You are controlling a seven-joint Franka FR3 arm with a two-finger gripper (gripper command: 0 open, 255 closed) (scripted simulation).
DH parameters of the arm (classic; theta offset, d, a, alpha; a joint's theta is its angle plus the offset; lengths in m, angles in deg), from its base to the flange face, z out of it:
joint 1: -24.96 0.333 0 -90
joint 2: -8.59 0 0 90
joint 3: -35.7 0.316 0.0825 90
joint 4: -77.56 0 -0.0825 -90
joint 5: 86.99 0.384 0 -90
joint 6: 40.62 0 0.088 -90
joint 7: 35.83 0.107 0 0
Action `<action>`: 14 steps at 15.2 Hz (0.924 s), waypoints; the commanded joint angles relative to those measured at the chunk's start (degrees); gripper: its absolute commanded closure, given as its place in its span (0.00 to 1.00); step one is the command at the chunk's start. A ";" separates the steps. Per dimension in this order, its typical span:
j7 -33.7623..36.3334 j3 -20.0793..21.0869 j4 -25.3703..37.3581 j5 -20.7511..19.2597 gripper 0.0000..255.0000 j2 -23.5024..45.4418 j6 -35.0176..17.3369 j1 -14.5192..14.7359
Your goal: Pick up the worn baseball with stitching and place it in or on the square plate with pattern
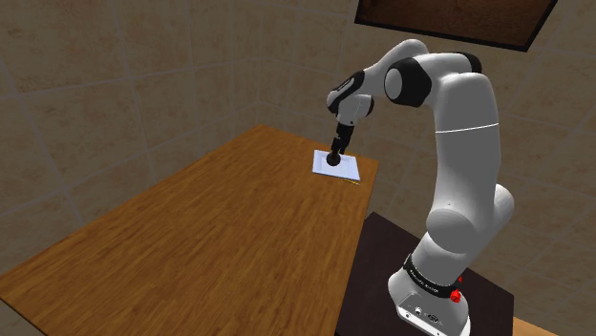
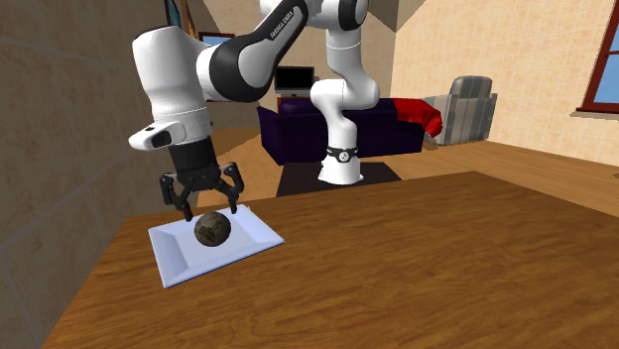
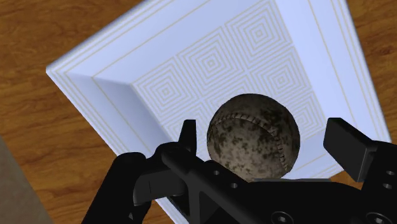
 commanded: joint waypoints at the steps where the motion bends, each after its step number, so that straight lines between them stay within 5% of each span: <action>1: 0.00 0.00 -0.01 0.00 0.00 0.03 0.00 -0.01; 6: 1.09 -1.20 3.09 -1.92 0.00 -2.97 5.85 0.05; 14: 1.09 -1.20 3.09 -1.91 0.00 -2.97 5.84 0.05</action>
